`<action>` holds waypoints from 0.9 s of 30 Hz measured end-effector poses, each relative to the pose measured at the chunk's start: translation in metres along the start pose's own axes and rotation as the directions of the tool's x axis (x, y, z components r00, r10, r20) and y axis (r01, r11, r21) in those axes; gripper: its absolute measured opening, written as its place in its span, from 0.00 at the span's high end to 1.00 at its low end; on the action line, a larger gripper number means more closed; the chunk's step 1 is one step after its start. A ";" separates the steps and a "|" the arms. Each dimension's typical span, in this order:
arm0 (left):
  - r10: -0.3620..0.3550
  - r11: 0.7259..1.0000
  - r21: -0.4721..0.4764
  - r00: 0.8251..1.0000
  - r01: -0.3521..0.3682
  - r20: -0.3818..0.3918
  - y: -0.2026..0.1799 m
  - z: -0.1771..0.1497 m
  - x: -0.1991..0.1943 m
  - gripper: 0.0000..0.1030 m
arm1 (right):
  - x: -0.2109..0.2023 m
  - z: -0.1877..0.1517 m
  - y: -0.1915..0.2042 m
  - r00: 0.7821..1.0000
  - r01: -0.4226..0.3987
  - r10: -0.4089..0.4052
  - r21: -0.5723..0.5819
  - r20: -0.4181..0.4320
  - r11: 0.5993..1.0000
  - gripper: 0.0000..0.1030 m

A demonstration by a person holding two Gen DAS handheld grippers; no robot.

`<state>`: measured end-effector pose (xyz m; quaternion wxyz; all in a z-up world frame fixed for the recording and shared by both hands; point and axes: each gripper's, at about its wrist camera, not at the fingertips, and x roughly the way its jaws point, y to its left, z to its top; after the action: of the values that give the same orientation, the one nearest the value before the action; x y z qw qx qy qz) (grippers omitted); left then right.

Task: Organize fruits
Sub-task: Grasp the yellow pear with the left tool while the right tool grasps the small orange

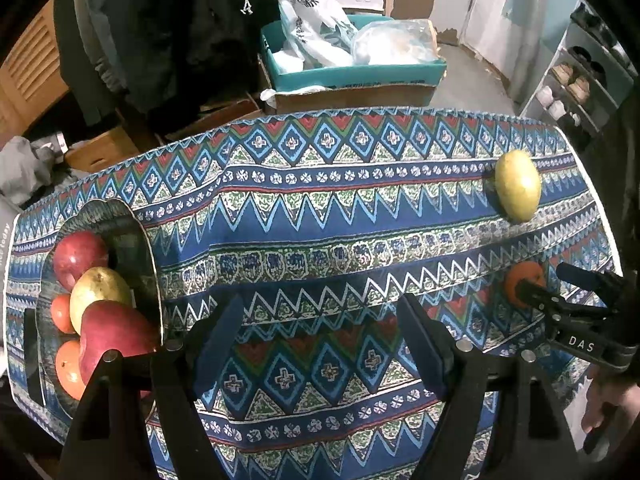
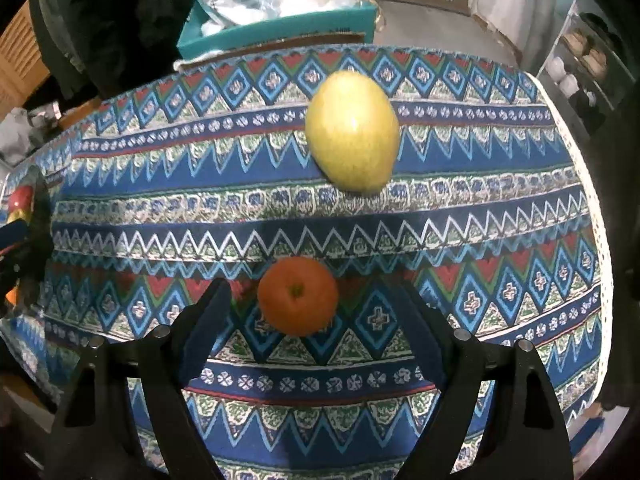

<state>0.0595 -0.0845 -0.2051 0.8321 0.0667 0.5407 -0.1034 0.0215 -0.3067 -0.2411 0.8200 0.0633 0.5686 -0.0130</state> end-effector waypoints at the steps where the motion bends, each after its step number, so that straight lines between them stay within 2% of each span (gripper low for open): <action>1: 0.004 1.000 0.003 1.000 -0.004 -0.004 -0.001 0.000 0.002 0.22 | 0.002 -0.001 0.001 1.000 0.001 -0.001 -0.002 -0.005 1.000 0.24; 5: 0.009 1.000 0.008 1.000 -0.009 -0.023 -0.003 -0.004 0.012 0.22 | 0.012 -0.003 0.004 0.999 -0.015 0.014 -0.014 -0.034 1.000 0.38; 7: 0.011 1.000 0.015 0.999 -0.011 -0.030 -0.006 -0.005 0.015 0.22 | 0.017 -0.004 0.006 0.999 -0.021 0.020 -0.024 -0.048 0.999 0.51; 8: 0.013 1.000 0.022 0.999 -0.012 -0.033 -0.008 -0.005 0.017 0.22 | 0.019 -0.005 0.007 0.998 -0.024 0.022 -0.028 -0.058 0.999 0.53; 14: 0.012 0.999 0.048 0.999 -0.011 -0.030 -0.017 -0.005 0.018 0.22 | 0.023 -0.006 0.000 0.997 -0.043 0.043 -0.006 -0.063 0.999 0.57; 17: -0.005 0.999 0.043 1.000 0.006 -0.027 -0.022 0.000 0.017 0.22 | 0.015 -0.005 -0.010 0.999 -0.027 0.027 0.005 -0.044 1.000 0.57; 22: -0.006 0.998 0.065 1.000 0.008 -0.016 -0.038 0.009 0.018 0.22 | -0.006 0.004 -0.027 1.000 -0.010 0.009 0.042 0.027 0.999 0.57; 27: -0.055 0.997 0.062 0.998 0.055 -0.010 -0.058 0.024 0.016 0.22 | -0.031 0.016 -0.045 0.994 0.034 -0.039 0.048 0.102 0.998 0.57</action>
<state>0.0724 -0.1479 -0.2097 0.8243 0.0781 0.5423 -0.1426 0.0210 -0.3549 -0.2104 0.8462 0.0711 0.5263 -0.0444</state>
